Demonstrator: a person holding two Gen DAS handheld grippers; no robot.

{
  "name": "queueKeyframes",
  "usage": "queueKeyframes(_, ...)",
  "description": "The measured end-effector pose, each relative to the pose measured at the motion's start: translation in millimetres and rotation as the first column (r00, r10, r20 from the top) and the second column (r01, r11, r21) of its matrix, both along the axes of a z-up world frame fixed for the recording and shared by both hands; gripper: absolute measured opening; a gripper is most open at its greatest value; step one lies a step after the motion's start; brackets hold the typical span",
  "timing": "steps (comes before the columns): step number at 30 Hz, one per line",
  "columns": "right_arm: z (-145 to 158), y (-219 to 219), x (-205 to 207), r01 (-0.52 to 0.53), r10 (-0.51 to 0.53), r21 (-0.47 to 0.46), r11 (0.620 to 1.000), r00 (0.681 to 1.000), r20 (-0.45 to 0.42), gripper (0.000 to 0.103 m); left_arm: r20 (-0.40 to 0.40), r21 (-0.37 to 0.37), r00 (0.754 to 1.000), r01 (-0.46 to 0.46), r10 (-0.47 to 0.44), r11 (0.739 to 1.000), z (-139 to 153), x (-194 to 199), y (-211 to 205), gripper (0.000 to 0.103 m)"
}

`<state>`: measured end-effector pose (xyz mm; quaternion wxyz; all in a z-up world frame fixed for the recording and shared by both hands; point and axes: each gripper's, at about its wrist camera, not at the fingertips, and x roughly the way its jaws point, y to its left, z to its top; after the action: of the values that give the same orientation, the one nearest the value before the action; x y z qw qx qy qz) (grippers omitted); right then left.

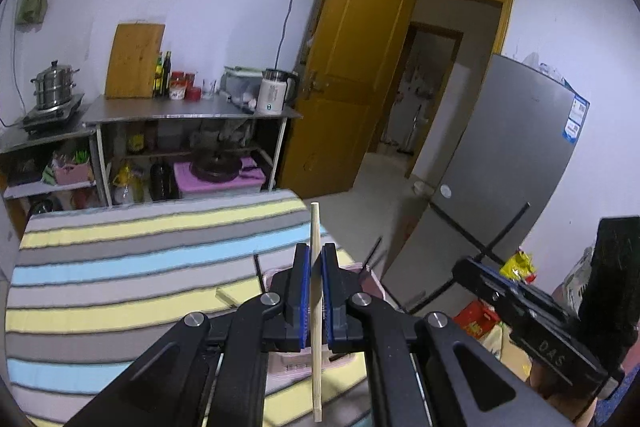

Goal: Organize utensils
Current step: 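Carry the wooden chopstick in the left tool into the holder while the right tool lowers its black chopstick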

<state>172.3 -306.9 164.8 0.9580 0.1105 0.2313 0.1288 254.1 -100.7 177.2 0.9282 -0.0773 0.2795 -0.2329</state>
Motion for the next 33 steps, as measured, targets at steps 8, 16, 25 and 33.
queueKeyframes(8,-1.5,-1.3,26.5,0.021,-0.021,0.002,1.0,1.0,0.007,0.005,0.053,-0.004,0.998,-0.024,0.024,1.0,-0.3,36.3,-11.9,0.006)
queueKeyframes(16,-24.5,9.7,38.8,0.015,-0.015,-0.016,1.0,0.999,-0.045,0.005,0.081,-0.007,0.996,-0.03,0.03,1.0,-25.6,56.0,-19.4,0.006)
queueKeyframes(25,-36.4,14.9,42.6,0.004,-0.006,-0.027,1.0,0.997,-0.082,0.005,0.09,0.014,0.996,-0.03,0.028,0.999,-51.4,55.6,-24.9,0.006)
queueKeyframes(33,-45.0,20.3,44.7,-0.003,-0.001,-0.036,0.999,0.994,-0.106,0.005,0.052,0.07,0.998,-0.028,0.024,0.997,-74.3,41.5,-26.7,0.006)
